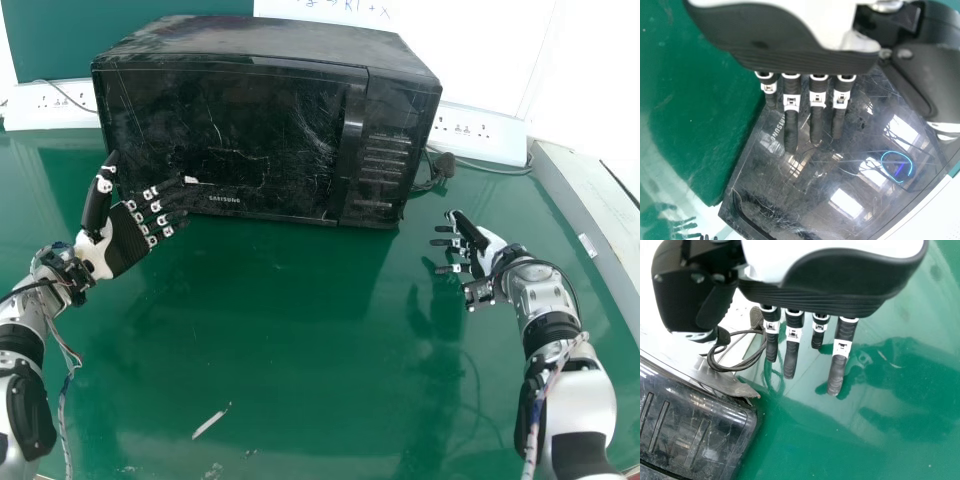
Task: Open the door of oven
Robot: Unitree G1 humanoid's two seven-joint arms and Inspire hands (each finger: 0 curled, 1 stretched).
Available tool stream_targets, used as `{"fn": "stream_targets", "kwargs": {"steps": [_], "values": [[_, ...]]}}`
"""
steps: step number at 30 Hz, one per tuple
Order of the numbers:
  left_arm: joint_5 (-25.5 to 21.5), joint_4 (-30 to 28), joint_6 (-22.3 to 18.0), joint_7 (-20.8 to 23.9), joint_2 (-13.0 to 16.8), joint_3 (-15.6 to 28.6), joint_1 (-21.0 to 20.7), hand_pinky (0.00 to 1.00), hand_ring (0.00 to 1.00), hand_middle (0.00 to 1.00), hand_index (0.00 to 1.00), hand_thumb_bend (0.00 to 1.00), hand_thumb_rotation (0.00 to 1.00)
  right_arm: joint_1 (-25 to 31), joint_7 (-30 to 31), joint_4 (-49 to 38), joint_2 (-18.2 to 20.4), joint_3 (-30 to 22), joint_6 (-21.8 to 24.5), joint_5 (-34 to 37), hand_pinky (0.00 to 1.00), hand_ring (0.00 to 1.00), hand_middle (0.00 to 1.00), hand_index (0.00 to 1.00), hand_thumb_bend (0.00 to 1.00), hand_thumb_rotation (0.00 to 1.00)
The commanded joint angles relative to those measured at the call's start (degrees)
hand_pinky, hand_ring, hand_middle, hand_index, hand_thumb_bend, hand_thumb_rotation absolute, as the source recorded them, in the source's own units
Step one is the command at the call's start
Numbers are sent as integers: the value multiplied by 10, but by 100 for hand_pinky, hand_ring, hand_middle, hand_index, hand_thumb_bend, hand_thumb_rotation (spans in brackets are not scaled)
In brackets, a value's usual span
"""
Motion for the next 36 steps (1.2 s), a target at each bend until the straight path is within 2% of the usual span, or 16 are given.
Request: {"fn": "stream_targets", "kwargs": {"steps": [1, 6, 10, 16, 18, 22, 25, 29, 31, 36], "values": [[0, -1, -1, -6, -5, -2, 7, 44, 65, 79, 84, 100, 86, 24, 6, 15, 8, 6, 14, -6, 56, 67, 76, 87, 56, 52], [-1, -5, -5, -8, -7, -2, 6, 53, 75, 82, 85, 100, 87, 24, 7, 15, 8, 8, 13, -6, 63, 70, 77, 87, 55, 54], [-5, -5, 2, -14, -8, 1, 3, 60, 80, 85, 88, 100, 85, 23, 5, 15, 9, 5, 15, -3, 59, 69, 77, 87, 55, 54], [-10, -8, 5, -20, -8, 3, 1, 64, 84, 89, 92, 100, 85, 24, 6, 15, 10, 1, 15, -1, 65, 73, 77, 87, 54, 52], [-11, -13, 10, -20, -9, 3, -1, 64, 85, 90, 95, 100, 84, 25, 12, 15, 9, 4, 10, -4, 67, 74, 78, 88, 53, 55], [-14, -27, 14, -19, -10, 0, -1, 71, 89, 95, 100, 100, 87, 25, 13, 15, 8, 5, 9, -4, 64, 73, 78, 85, 57, 53], [-12, -49, 14, -6, -16, -5, 1, 74, 89, 97, 100, 100, 88, 22, 2, 16, 11, 2, 20, -1, 62, 72, 77, 86, 55, 52], [-19, -80, 18, 4, -26, -3, 8, 67, 90, 98, 100, 100, 88, 23, 8, 15, 10, 1, 18, 0, 64, 71, 77, 88, 55, 54], [-19, -92, 20, 11, -30, -4, 12, 65, 91, 99, 99, 100, 89, 24, 13, 15, 9, -1, 14, 2, 65, 72, 77, 88, 56, 51], [-25, -119, 27, 11, -37, -5, 20, 80, 95, 100, 100, 100, 90, 24, 12, 15, 8, 4, 14, -5, 59, 69, 76, 86, 55, 56]]}}
